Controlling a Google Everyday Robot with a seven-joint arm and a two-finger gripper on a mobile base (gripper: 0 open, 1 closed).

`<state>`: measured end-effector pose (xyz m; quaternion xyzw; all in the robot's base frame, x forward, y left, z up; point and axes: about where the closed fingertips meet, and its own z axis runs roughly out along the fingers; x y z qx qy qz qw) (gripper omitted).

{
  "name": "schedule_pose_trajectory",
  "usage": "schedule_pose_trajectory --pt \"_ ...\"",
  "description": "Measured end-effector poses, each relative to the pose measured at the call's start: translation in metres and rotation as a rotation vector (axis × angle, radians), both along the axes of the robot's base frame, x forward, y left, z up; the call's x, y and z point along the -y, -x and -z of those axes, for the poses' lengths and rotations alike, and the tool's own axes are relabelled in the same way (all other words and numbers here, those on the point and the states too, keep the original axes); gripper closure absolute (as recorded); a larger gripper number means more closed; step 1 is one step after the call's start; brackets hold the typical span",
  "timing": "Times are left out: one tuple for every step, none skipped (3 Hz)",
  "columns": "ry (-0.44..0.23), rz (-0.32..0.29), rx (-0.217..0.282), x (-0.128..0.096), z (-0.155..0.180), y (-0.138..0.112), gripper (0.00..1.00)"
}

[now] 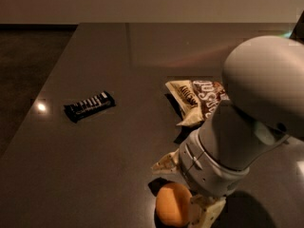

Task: Pick orange

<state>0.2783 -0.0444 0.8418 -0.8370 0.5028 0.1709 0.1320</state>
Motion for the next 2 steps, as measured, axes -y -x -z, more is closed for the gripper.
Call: schedule_pose_trajectory --pt "-0.009 0.004 -0.021 0.0 -0.001 0.0 0.5" --pt "-0.021 0.023 -0.058 0.0 -0.013 -0.004 0.73"
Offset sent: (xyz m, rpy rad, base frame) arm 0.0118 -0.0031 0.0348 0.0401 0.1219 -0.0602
